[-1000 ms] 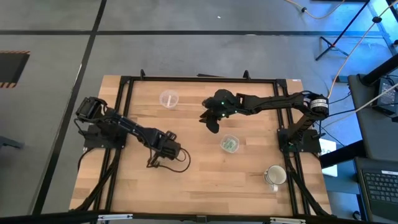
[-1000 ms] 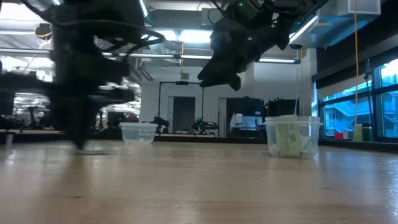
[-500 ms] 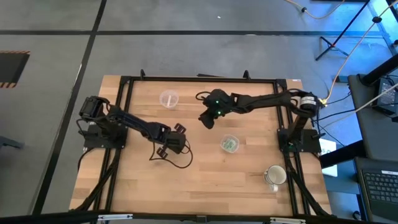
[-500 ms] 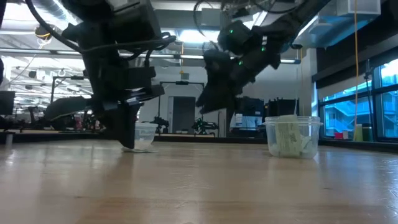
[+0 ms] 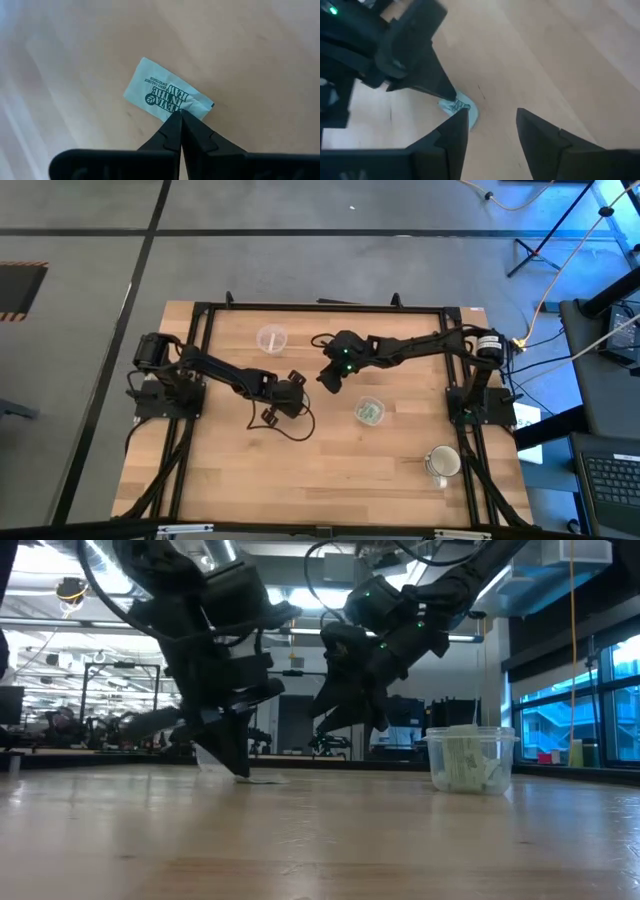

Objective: Pick and place Stevia / Truvia into bins
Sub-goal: Put the stevia packet into the bottom transparent container

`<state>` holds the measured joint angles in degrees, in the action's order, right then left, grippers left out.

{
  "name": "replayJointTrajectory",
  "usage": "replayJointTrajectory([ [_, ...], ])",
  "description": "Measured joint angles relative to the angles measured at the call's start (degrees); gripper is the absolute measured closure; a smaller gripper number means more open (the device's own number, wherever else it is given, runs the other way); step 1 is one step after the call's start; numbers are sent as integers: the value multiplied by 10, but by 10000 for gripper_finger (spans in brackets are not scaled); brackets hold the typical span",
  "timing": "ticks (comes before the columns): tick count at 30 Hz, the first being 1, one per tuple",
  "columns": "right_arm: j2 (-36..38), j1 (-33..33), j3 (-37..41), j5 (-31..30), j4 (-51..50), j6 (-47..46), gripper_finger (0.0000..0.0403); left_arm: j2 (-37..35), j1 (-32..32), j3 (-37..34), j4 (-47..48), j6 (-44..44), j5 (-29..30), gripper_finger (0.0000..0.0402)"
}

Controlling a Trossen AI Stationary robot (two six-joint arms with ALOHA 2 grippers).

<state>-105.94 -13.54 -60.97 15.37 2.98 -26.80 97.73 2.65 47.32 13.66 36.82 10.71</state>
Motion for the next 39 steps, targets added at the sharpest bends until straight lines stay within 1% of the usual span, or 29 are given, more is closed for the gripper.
replayJointTrajectory([
  [6,-4,20,0,-2,23,34,224,42,-13,5,-38,5,10,400],
  [9,-4,27,0,-1,22,20,224,53,-13,6,-63,2,18,400],
  [11,-9,26,-1,-1,17,0,224,55,-13,5,-75,-1,19,400],
  [13,-11,25,1,-5,-6,1,224,56,-13,4,-89,0,22,400],
  [21,-26,25,0,-12,-8,-7,224,57,-13,2,-100,0,20,400],
  [31,-72,25,0,-11,28,-15,224,60,-13,1,-124,0,14,400],
  [35,-78,25,0,-4,21,-15,224,60,-13,1,-124,0,15,400],
  [39,-80,25,0,19,20,-28,224,60,-16,1,-124,0,16,400],
])
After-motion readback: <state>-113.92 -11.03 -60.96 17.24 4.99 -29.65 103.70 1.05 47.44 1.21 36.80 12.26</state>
